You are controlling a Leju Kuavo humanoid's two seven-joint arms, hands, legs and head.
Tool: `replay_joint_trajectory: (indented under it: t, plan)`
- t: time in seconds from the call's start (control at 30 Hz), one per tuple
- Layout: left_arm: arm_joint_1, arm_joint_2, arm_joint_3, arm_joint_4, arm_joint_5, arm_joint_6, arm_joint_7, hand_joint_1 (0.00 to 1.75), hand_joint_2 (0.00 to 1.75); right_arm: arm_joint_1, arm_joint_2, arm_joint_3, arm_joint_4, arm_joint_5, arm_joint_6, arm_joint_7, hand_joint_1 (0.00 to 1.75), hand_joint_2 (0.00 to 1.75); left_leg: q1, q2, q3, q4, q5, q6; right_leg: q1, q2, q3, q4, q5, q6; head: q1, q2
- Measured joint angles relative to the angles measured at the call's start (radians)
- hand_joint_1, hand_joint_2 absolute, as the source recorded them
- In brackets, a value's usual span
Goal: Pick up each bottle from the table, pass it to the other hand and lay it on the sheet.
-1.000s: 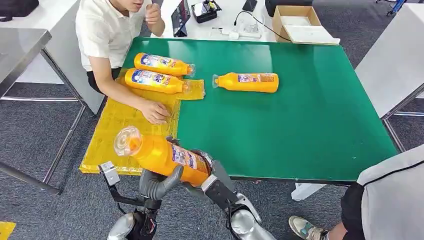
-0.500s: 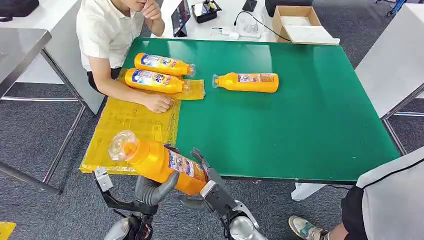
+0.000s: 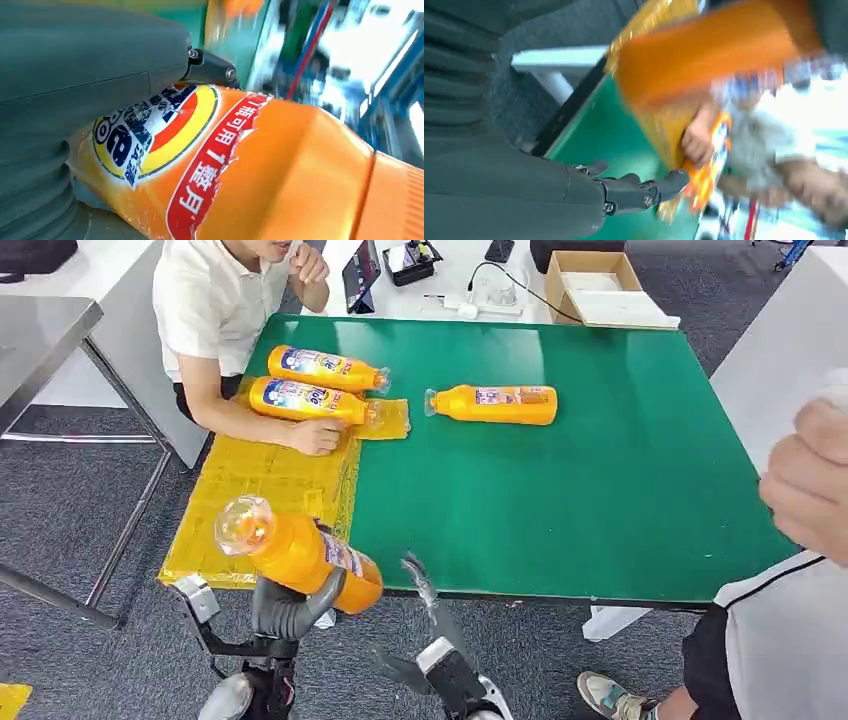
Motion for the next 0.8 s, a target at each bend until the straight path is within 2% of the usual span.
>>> replay_joint_trajectory:
  t: [0.17,0.3,0.37,0.53,0.7,0.8]
  plan:
    - [0.0,0.003,0.037,-0.011,-0.069,0.08,-0.006,1.75,1.75,0.043,-0.021,-0.008,-0.064,0.006,-0.053,-0.002,0.0,0.0,0.0,0.0,0.0,0.0,0.0,0.0,0.0,0.0,0.0,0.0,0.0,0.0,0.0,0.0]
    - [-0.011,0.008,0.075,-0.005,-0.551,0.474,-0.019,1.75,1.75,0.079,-0.036,-0.019,-0.143,0.034,-0.183,-0.006,0.0,0.0,0.0,0.0,0.001,0.0,0.0,0.0,0.0,0.0,0.0,0.0,0.0,0.0,0.0,0.0]
    - [-0.033,0.01,0.095,0.019,-0.751,0.594,-0.01,1.75,1.75,0.085,-0.039,-0.024,-0.178,0.054,-0.231,-0.008,0.0,0.0,0.0,-0.001,0.001,0.0,0.001,0.0,0.0,0.0,0.001,0.0,0.0,0.0,0.0,0.0]
    - [-0.103,-0.001,0.186,0.122,-1.164,0.663,0.014,1.75,1.75,0.085,-0.031,-0.03,-0.231,0.062,-0.32,-0.041,0.0,0.0,0.0,0.0,0.002,0.0,0.001,0.0,0.0,0.0,0.001,0.0,0.0,0.0,0.0,0.0]
    - [-0.214,0.003,0.242,0.338,-1.5,0.663,0.168,1.75,1.75,0.082,-0.024,-0.03,-0.253,0.011,-0.281,-0.053,0.0,0.0,0.0,0.0,0.002,0.0,0.001,0.0,0.0,0.0,0.002,0.0,0.001,0.0,0.0,0.0]
    - [-0.287,0.015,0.239,0.521,-1.56,0.65,0.248,1.75,1.75,0.075,-0.015,-0.029,-0.253,-0.006,-0.244,-0.057,0.0,0.0,0.0,0.0,0.002,0.0,0.001,0.0,0.0,0.0,0.002,0.0,0.001,0.0,0.0,0.0]
